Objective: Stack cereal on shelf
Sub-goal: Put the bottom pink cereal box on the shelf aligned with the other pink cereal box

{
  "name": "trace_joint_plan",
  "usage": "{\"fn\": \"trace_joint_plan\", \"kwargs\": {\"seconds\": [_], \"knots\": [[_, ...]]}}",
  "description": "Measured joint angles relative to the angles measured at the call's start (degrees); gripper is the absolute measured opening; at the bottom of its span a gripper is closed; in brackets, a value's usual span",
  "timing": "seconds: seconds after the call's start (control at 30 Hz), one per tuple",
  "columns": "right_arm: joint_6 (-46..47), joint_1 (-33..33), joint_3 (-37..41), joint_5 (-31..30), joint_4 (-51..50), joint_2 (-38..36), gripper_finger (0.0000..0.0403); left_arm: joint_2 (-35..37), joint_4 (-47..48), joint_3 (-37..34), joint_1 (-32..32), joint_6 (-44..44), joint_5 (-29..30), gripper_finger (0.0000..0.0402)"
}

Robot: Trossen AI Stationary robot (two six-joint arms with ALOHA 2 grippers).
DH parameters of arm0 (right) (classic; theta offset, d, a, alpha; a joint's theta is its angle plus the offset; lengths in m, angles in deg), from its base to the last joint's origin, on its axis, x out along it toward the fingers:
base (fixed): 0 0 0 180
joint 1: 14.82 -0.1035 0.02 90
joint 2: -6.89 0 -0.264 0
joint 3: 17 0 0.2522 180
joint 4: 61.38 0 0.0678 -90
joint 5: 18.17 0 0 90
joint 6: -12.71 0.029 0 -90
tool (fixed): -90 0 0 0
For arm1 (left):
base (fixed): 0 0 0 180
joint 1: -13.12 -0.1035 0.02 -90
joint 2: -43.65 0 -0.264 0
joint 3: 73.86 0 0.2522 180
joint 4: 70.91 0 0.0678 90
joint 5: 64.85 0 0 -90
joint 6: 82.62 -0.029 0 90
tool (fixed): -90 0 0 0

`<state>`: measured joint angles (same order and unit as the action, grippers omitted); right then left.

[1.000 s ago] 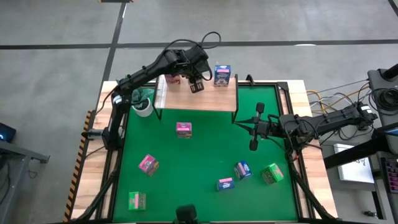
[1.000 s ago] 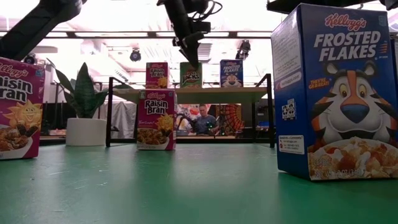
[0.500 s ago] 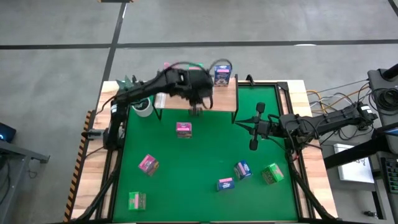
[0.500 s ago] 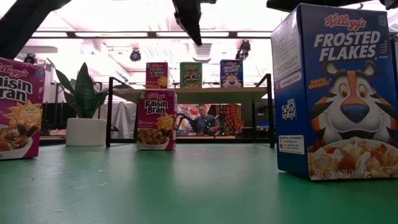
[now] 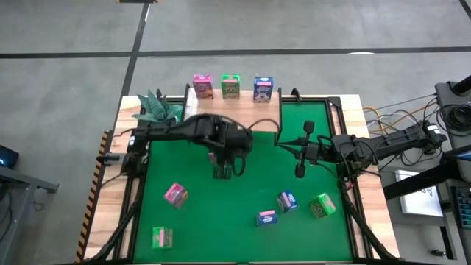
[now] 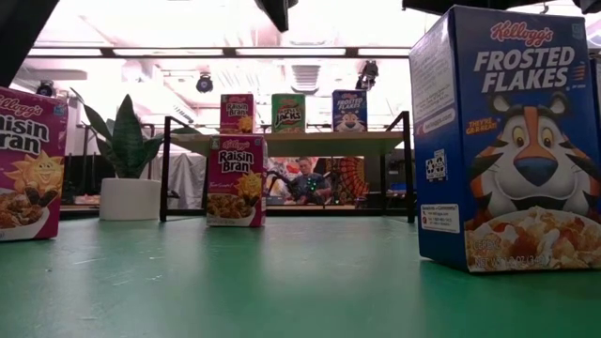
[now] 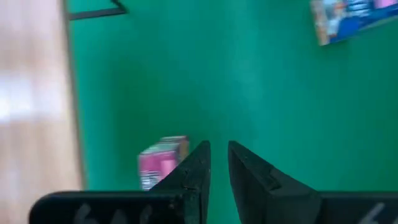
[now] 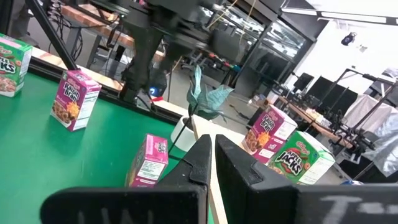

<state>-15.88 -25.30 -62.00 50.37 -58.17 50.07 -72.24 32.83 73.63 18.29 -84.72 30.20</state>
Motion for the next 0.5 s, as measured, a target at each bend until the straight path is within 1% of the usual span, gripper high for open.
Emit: {"fn": "trace_joint_plan", "kwargs": {"seconds": [0.13, 0.2, 0.3, 0.4, 0.5], "knots": [[-0.60, 0.00, 0.00, 0.31, 0.09, 0.00, 0.0013, 1.49, 0.02, -2.01, 4.50, 4.79, -0.07, 0.0039], [-0.81, 0.00, 0.01, 0.45, 0.71, 0.00, 0.0013, 2.82, -0.18, -4.64, 6.57, 6.88, 0.45, 0.0039], [-0.99, 0.00, 0.01, 0.59, 1.51, -0.01, 0.0013, 5.17, -0.44, -10.08, 8.87, 11.94, 3.51, 0.0039], [-1.33, 0.00, 0.02, 0.63, 1.56, 0.00, 0.0013, 8.44, -0.46, -16.99, 10.37, 20.77, 4.47, 0.0039], [-2.04, 0.00, 0.01, 0.63, 2.03, 0.00, 0.0013, 11.90, -0.30, -23.42, 11.63, 33.68, 4.36, 0.0039]]}}
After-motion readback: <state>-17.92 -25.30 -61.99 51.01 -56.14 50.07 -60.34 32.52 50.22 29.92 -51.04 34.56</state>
